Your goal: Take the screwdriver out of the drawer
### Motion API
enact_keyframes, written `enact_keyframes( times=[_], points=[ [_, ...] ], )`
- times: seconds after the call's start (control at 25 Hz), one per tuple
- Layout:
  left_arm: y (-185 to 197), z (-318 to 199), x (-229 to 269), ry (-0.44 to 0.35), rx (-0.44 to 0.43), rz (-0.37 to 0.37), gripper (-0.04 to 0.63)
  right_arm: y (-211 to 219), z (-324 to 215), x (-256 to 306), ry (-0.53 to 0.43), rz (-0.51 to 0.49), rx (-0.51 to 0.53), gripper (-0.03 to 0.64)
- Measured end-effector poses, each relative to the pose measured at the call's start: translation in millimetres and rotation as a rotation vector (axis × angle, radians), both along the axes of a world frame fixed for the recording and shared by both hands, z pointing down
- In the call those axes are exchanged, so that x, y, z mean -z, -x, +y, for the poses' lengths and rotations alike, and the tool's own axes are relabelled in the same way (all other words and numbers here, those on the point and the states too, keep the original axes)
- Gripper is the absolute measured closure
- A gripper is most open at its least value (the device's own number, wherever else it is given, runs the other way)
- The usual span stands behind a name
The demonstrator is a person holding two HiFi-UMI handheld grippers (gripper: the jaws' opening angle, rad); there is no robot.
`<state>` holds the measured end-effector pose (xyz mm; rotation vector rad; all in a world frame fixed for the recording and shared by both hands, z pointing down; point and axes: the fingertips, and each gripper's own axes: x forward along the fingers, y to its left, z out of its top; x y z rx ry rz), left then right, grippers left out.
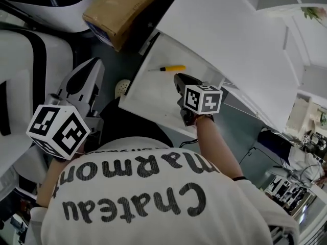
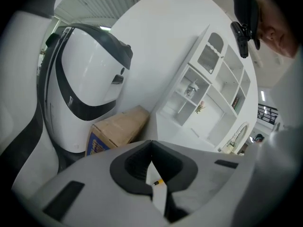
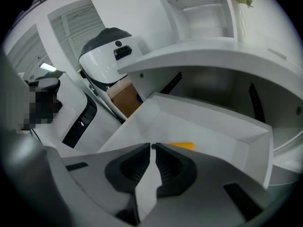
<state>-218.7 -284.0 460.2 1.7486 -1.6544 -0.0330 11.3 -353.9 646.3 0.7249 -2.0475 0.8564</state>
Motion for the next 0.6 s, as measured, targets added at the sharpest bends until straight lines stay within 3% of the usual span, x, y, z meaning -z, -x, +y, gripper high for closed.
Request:
enact_keyframes(
  times=[0.28,0.6],
  points=[
    [21,14,-5,0.018,0.077,-0.003,0.572,-7,10,-38,0.051,0.116,0.06,0.566],
    [36,27,-13,0.028,0.121,0.003,0.572,6,11,-48,-0.003,0.158,0.204,0.565]
  ],
)
